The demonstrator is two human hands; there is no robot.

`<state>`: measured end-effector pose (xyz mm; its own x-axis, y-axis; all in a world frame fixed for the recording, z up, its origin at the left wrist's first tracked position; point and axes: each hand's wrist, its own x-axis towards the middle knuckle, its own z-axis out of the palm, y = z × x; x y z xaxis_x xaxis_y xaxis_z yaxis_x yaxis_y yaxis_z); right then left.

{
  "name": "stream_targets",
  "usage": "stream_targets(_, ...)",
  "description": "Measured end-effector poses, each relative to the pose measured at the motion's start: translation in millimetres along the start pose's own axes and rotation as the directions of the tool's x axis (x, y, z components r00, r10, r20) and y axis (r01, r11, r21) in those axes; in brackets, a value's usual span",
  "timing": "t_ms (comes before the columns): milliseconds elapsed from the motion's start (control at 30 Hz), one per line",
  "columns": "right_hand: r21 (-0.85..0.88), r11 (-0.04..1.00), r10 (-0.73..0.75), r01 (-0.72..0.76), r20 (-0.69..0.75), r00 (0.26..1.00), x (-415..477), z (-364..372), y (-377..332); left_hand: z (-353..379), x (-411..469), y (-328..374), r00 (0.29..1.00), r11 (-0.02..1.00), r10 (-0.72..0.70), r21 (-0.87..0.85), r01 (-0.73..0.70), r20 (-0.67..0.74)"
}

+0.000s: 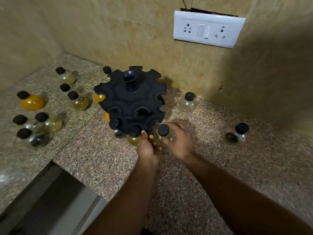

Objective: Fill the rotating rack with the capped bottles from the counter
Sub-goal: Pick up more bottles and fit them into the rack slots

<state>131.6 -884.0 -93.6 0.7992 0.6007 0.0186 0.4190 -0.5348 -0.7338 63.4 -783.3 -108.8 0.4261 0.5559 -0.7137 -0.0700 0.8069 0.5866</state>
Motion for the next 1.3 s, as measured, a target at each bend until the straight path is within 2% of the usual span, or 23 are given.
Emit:
stream_targets(100, 0.006, 1.0, -0.023, 0.023, 0.016, 1.0, 6.0, 12.3, -12.0, -16.8, -0.4, 12.5, 0.999, 0.997, 0.033, 0.071, -0.035, 0.031)
stream_targets(267, 0.032, 0.999, -0.007, 0.009, -0.058, 0.998, 11.8, 28.5, -26.4, -41.9, 0.7, 35.9, 0.988, 0.977, -0.058, 0.211, 0.027, 0.141)
stream_targets(400, 0.009, 1.0, 0.015, -0.015, -0.046, 0.999, 20.6, 30.5, -32.0, -48.7, 0.5, 48.0, 0.982, 0.946, -0.091, 0.324, 0.034, 0.163)
stream_targets(567, -0.004, 0.998, 0.065, -0.065, -0.042, 0.997, 28.8, 27.9, -34.3, -44.1, -3.8, 50.7, 0.976, 0.925, -0.114, 0.377, 0.036, 0.186)
stream_targets(700, 0.003, 0.996, 0.093, -0.093, -0.044, 0.995, 31.1, 24.1, -32.4, -36.8, -9.0, 38.7, 0.987, 0.943, -0.038, 0.333, -0.017, 0.159)
stream_targets(800, -0.003, 0.996, 0.094, -0.094, -0.039, 0.995, 25.2, 19.6, -26.2, -33.7, -9.3, 16.6, 0.994, 0.916, 0.043, 0.393, -0.078, 0.097)
stream_targets(933, 0.018, 0.987, 0.159, -0.158, -0.055, 0.986, 6.8, 5.4, 3.3, -15.2, -10.2, -12.9, 0.993, 0.865, -0.03, 0.501, -0.032, 0.115)
stream_targets(1000, 0.03, 0.975, 0.221, -0.218, -0.111, 0.969, -5.4, -5.2, 23.2, 1.7, -9.9, -25.7, 0.986, 0.819, -0.03, 0.569, -0.069, 0.162)
stream_targets(1067, 0.073, 0.948, 0.319, -0.31, -0.177, 0.931, -17.3, -17.8, 41.8, 19.2, -8.3, -40.6, 0.959, 0.691, 0.018, 0.69, -0.216, 0.283)
stream_targets(1133, 0.123, 0.905, 0.424, -0.406, -0.269, 0.865, -26.9, -33.1, 62.0, 38.5, -4.6, -61.4, 0.888, 0.45, 0.04, 0.785, -0.425, 0.457)
stream_targets(1233, 0.207, 0.868, 0.497, -0.451, -0.386, 0.778, -36.8, -51.8, 80.8, 64.2, -6.3, -82.6, 0.802, 0.207, -0.07, 0.795, -0.57, 0.594)
stream_targets(1300, 0.243, 0.852, 0.522, -0.464, -0.466, 0.714, -41.4, -65.3, 93.5, 83.2, -2.8, -98.3, 0.743, -0.008, -0.118, 0.748, -0.664, 0.659)
